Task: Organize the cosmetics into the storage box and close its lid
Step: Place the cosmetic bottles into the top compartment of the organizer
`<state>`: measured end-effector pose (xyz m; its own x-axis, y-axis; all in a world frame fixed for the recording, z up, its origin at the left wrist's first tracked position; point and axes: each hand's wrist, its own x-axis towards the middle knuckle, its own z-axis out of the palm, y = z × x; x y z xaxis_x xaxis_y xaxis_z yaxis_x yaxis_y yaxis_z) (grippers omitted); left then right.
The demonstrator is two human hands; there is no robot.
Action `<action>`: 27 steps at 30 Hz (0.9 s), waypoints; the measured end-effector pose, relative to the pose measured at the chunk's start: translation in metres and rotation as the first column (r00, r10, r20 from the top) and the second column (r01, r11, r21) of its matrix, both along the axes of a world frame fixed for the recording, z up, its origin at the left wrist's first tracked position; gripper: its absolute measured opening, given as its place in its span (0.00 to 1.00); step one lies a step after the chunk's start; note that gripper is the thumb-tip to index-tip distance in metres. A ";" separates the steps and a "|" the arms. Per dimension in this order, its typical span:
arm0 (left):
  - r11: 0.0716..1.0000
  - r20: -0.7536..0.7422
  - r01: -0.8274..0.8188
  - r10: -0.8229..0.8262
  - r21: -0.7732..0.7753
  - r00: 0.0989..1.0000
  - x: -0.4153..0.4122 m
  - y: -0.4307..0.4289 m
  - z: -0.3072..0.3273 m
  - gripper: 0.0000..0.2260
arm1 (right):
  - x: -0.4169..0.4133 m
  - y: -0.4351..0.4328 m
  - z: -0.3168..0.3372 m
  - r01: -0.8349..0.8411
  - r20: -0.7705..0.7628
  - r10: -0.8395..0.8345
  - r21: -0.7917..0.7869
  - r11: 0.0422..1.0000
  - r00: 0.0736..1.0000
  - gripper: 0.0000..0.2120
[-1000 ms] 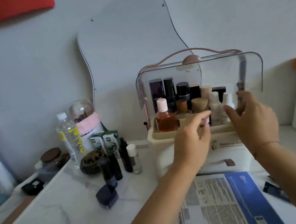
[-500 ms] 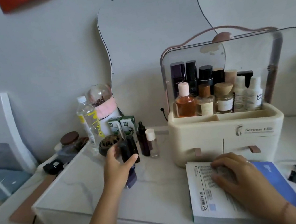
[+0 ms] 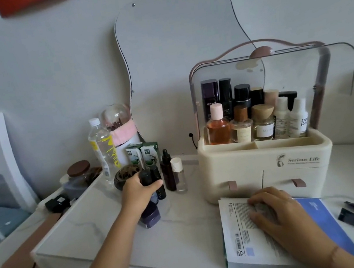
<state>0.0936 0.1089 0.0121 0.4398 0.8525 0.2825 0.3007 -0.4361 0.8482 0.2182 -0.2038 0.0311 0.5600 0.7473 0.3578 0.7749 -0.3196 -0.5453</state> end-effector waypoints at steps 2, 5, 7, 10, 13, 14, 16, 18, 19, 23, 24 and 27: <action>1.000 0.046 -0.004 0.005 -0.010 0.999 -0.002 -0.001 0.005 0.10 | -0.001 0.000 0.002 -0.005 -0.003 0.005 -0.005 1.000 1.000 0.08; 0.999 0.172 0.011 -0.005 -0.033 0.985 -0.009 -0.004 0.022 0.08 | -0.001 -0.001 0.005 -0.031 -0.001 0.031 -0.026 0.999 1.000 0.09; 0.999 0.224 0.042 -0.033 -0.036 0.974 -0.016 -0.009 0.040 0.08 | -0.005 -0.003 0.012 -0.052 -0.016 0.052 -0.019 0.998 0.999 0.08; 0.989 0.229 0.147 -0.149 0.024 0.962 -0.019 -0.028 0.070 0.08 | -0.013 -0.002 0.038 -0.099 -0.065 0.107 0.115 0.988 0.992 0.12; 0.938 0.163 0.337 -0.346 0.079 0.924 -0.012 -0.064 0.094 0.17 | -0.016 0.007 0.069 -0.128 -0.079 0.147 0.208 0.970 0.986 0.14; 0.914 0.141 0.392 -0.403 0.101 0.904 -0.008 -0.077 0.100 0.19 | -0.015 0.012 0.078 -0.139 -0.066 0.155 0.202 0.970 0.986 0.16; 0.868 0.096 0.469 -0.487 0.162 0.868 -0.001 -0.100 0.108 0.18 | -0.011 0.025 0.091 -0.166 -0.053 0.178 0.185 0.969 0.983 0.21; 0.825 0.077 0.524 -0.548 0.212 0.833 0.008 -0.117 0.114 0.16 | -0.005 0.036 0.101 -0.202 -0.033 0.210 0.173 0.964 0.977 0.23; 0.808 0.079 0.544 -0.572 0.226 0.817 0.013 -0.123 0.118 0.16 | -0.001 0.040 0.104 -0.216 -0.003 0.220 0.174 0.961 0.976 0.21; 0.798 0.116 0.556 -0.590 0.233 0.799 0.044 -0.128 0.133 0.13 | 0.025 0.048 0.118 -0.184 0.027 0.182 0.236 0.954 0.983 0.19; 0.802 0.135 0.555 -0.588 0.219 0.797 0.053 -0.127 0.135 0.12 | 0.031 0.051 0.120 -0.167 0.011 0.169 0.249 0.954 0.985 0.19; 0.809 0.147 0.560 -0.585 0.180 0.797 0.077 -0.121 0.135 0.17 | 0.047 0.060 0.118 -0.102 -0.021 0.112 0.272 0.957 0.993 0.18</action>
<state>0.1711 -0.0116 0.1475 0.7647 0.4146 0.4932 -0.1951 -0.5805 0.7905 0.2656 -0.1442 0.1488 0.4984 0.6817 0.5356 0.7746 -0.0728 -0.6282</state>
